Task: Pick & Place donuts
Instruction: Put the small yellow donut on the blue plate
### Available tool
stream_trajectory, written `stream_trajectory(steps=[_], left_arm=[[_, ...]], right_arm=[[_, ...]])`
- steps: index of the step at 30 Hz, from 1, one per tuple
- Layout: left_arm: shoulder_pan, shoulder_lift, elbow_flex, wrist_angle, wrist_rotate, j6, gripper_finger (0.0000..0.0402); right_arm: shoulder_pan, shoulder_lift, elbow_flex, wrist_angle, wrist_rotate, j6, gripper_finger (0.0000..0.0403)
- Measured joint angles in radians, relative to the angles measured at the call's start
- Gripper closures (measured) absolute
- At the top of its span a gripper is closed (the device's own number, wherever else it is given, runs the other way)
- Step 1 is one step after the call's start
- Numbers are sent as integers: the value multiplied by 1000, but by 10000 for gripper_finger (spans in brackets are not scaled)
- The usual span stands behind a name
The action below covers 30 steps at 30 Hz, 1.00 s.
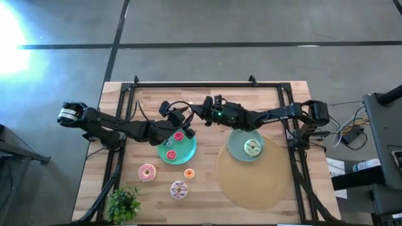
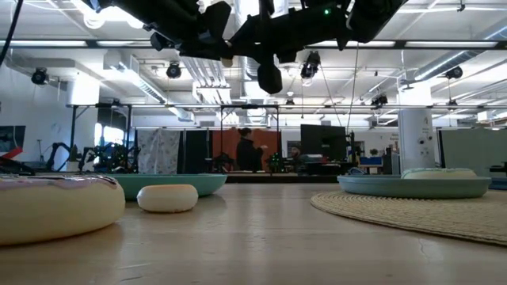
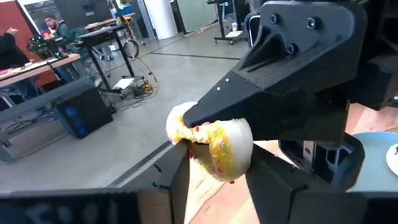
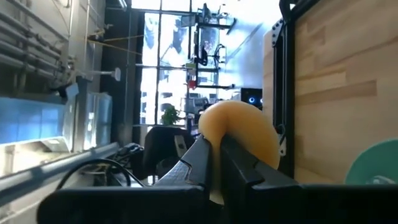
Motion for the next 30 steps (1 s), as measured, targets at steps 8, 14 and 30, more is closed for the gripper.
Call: stream_trajectory(steps=[8, 14, 30], left_arm=[[0, 0, -2, -13, 0, 2, 371], [0, 0, -2, -34, 3, 20, 397], [-17, -11, -3, -464, 148, -20, 397]], right_arm=[[-1, 0, -1, 1, -12, -81, 332], [-3, 0, -1, 2, -59, -141, 263], [-76, -229, -1, -548, -470, -596, 193]])
